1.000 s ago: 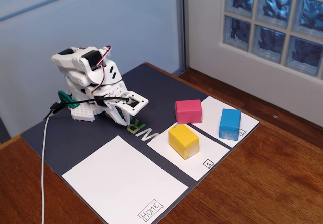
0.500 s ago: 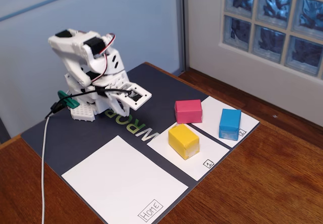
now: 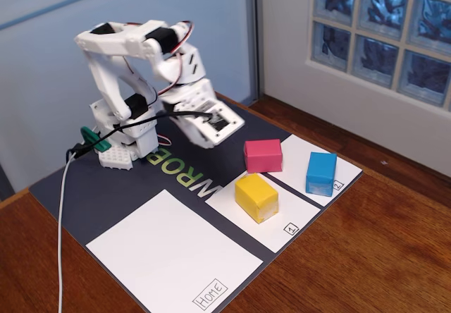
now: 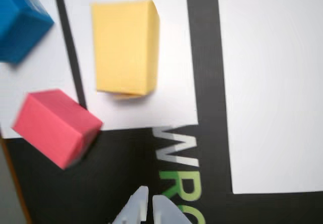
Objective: Move box yellow to home
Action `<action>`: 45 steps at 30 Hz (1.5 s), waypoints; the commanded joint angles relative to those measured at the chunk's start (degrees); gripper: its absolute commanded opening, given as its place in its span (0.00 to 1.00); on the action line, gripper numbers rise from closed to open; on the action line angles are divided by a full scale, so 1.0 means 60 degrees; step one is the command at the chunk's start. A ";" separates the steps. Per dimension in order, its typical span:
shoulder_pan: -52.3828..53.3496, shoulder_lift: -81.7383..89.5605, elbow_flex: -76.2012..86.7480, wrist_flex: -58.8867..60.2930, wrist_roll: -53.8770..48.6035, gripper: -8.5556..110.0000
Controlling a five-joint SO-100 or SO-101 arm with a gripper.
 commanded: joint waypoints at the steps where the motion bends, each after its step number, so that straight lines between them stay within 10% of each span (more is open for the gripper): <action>1: -0.0571 -0.0557 -0.1333 0.0029 0.0557 0.07; 23: -0.1260 -0.5713 -0.4629 -0.1055 0.1245 0.07; 45: -0.1538 -0.6460 -0.4087 -0.1758 0.0088 0.40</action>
